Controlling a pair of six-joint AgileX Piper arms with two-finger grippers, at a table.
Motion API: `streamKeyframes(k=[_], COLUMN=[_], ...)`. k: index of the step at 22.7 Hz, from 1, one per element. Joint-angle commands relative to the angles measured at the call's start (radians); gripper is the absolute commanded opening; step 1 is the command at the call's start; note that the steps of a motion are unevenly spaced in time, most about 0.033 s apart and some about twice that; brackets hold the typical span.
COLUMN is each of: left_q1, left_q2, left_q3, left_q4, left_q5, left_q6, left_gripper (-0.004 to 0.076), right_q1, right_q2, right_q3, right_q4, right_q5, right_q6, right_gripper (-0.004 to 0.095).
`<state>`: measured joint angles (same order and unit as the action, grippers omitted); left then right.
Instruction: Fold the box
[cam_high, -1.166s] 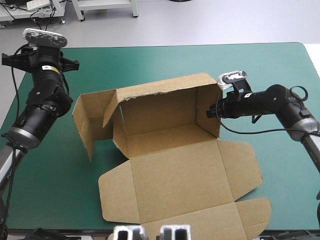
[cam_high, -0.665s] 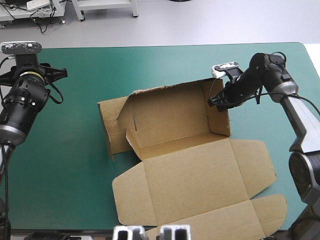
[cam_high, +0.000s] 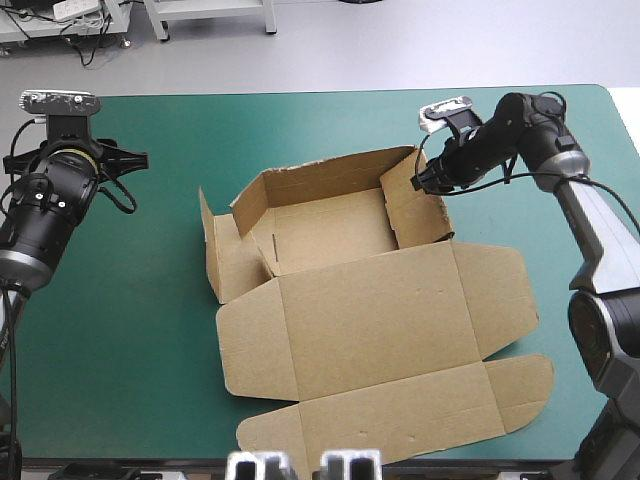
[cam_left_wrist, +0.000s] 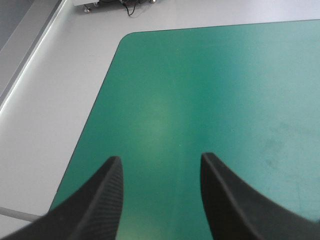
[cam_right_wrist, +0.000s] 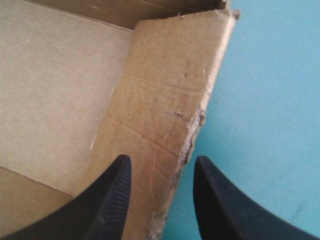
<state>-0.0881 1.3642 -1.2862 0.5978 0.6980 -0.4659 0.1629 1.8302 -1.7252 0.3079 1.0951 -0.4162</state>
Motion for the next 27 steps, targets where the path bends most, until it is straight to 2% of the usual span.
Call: streamKeyframes(k=[1,2,4,8,10,14,16,19,23,27], left_q1=[0.001,0.001,0.001,0.001,0.001,0.001,0.001,0.001,0.000,0.000], left_q2=[-0.032,-0.032,-0.026,-0.010,-0.003,-0.003,-0.003,-0.003,-0.003,-0.003], left_q3=[-0.032,-0.032,-0.032,-0.032,-0.032,-0.032,-0.032,-0.032,-0.032,-0.032], left_q4=[-0.026,-0.039,-0.053,-0.056,-0.058,-0.060,-0.060,-0.073,-0.108,-0.108], left_q5=[-0.033,-0.031,-0.016,0.091,0.172,0.235,0.251,0.299,0.321,0.338], left_q6=[0.013,0.013,0.013,0.043,0.058,0.058,0.058,0.058,0.058,0.058], left_gripper=[0.0345,0.0345,0.0345,0.0345,0.0345,0.0345,0.0345,0.0345,0.0345,0.0345], right_q1=[-0.007,-0.007,-0.007,-0.007,-0.007,-0.007,-0.007,-0.007,-0.007,-0.007], right_q2=[-0.107,-0.130,-0.168,-0.261,-0.311,-0.326,-0.312,-0.227,-0.085,0.016], right_q3=[-0.128,-0.174,-0.205,-0.209,-0.209,-0.209,-0.207,-0.205,-0.196,-0.196], right_q4=[0.015,0.015,0.012,0.002,-0.019,-0.019,-0.039,-0.144,-0.064,-0.053], right_q5=[0.097,0.154,0.161,0.161,0.155,0.079,0.086,0.161,0.161,0.161], right_q6=[-0.013,-0.013,0.014,0.076,0.074,0.074,0.074,0.098,0.102,0.102], right_gripper=[0.0387,0.0386,0.0386,0.0386,0.0385,0.0385,0.0385,0.0386,0.0385,0.0385])
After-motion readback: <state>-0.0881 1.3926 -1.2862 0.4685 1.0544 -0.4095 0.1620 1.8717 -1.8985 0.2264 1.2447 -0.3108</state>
